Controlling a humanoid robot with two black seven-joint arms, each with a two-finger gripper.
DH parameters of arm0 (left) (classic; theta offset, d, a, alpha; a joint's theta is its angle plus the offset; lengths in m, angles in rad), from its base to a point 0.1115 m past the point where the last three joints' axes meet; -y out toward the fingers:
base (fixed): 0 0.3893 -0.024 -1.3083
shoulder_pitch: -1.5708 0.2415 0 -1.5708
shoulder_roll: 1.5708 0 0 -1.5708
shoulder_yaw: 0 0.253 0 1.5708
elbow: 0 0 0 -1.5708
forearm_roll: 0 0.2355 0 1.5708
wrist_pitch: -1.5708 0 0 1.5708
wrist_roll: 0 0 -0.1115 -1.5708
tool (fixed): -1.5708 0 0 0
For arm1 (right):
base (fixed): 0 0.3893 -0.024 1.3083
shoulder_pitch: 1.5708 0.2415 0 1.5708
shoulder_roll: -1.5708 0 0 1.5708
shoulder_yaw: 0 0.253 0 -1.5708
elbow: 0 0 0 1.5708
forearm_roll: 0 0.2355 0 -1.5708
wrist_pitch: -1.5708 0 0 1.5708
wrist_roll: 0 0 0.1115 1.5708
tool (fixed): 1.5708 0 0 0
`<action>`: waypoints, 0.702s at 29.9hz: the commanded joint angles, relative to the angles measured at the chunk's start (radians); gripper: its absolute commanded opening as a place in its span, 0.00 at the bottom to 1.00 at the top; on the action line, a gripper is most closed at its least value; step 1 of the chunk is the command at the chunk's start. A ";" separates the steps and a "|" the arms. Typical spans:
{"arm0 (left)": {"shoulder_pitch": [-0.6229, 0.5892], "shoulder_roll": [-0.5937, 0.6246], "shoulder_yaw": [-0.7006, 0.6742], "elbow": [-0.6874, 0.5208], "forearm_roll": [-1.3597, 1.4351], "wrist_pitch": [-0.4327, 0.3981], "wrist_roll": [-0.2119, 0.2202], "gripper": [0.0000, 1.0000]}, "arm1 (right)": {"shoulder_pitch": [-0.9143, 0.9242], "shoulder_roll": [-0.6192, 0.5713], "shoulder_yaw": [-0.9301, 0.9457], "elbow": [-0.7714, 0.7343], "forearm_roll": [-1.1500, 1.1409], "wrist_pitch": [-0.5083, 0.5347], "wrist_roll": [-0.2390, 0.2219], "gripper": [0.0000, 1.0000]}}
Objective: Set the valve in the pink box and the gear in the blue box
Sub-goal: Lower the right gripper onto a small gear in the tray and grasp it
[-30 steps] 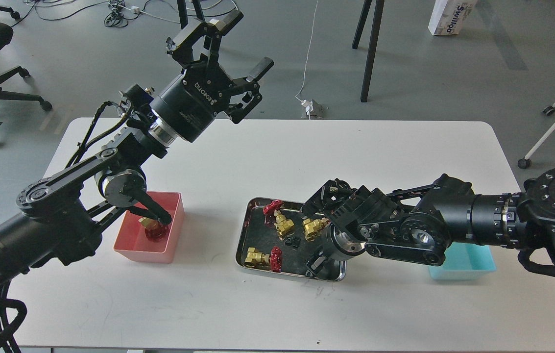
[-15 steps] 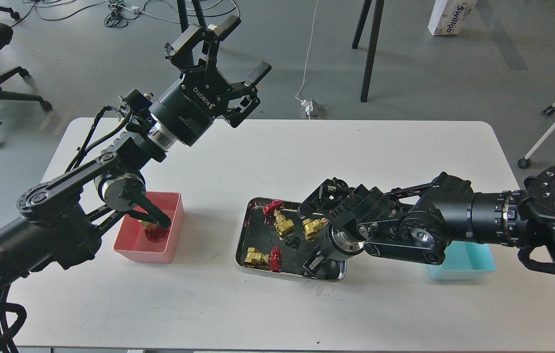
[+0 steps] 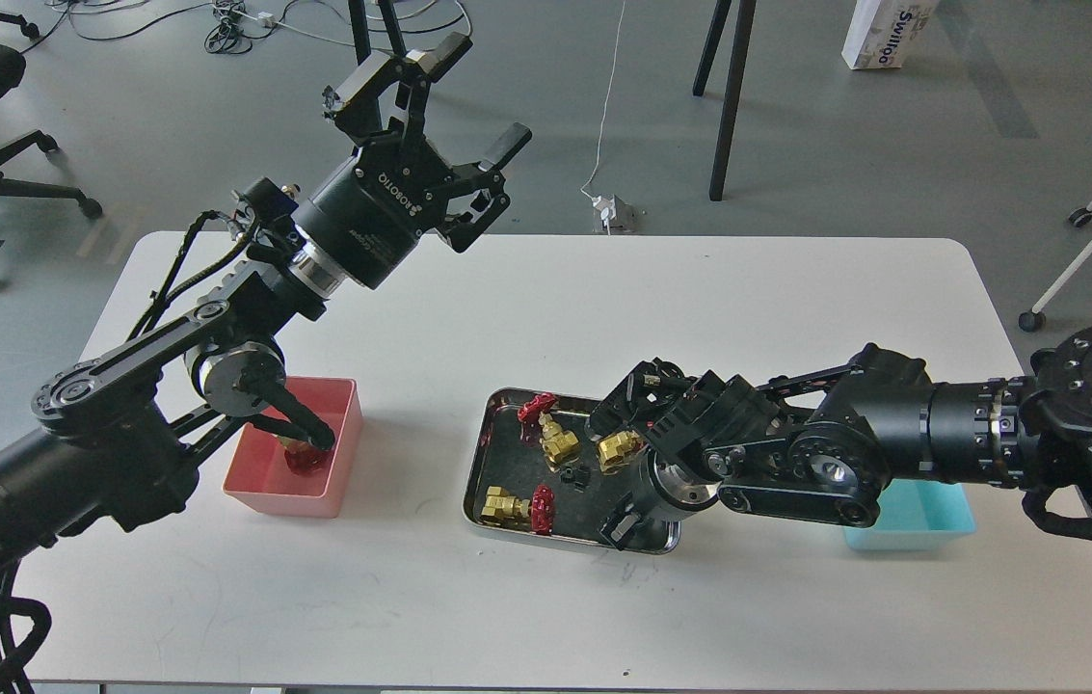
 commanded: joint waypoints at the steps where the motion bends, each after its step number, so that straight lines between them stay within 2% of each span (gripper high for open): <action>1: 0.001 0.000 0.000 0.000 0.000 0.000 0.000 0.87 | -0.002 0.000 -0.005 -0.001 0.000 0.000 0.000 0.43; 10: 0.001 0.000 0.000 0.010 0.002 0.000 0.000 0.87 | 0.000 0.000 -0.005 0.000 0.002 0.000 0.000 0.37; 17: 0.001 0.000 0.000 0.010 0.002 0.000 0.000 0.87 | 0.000 -0.002 -0.005 0.000 0.002 0.000 0.002 0.24; 21: 0.002 0.000 0.000 0.010 0.002 0.000 0.000 0.87 | 0.000 -0.005 -0.004 0.000 0.008 0.000 0.005 0.20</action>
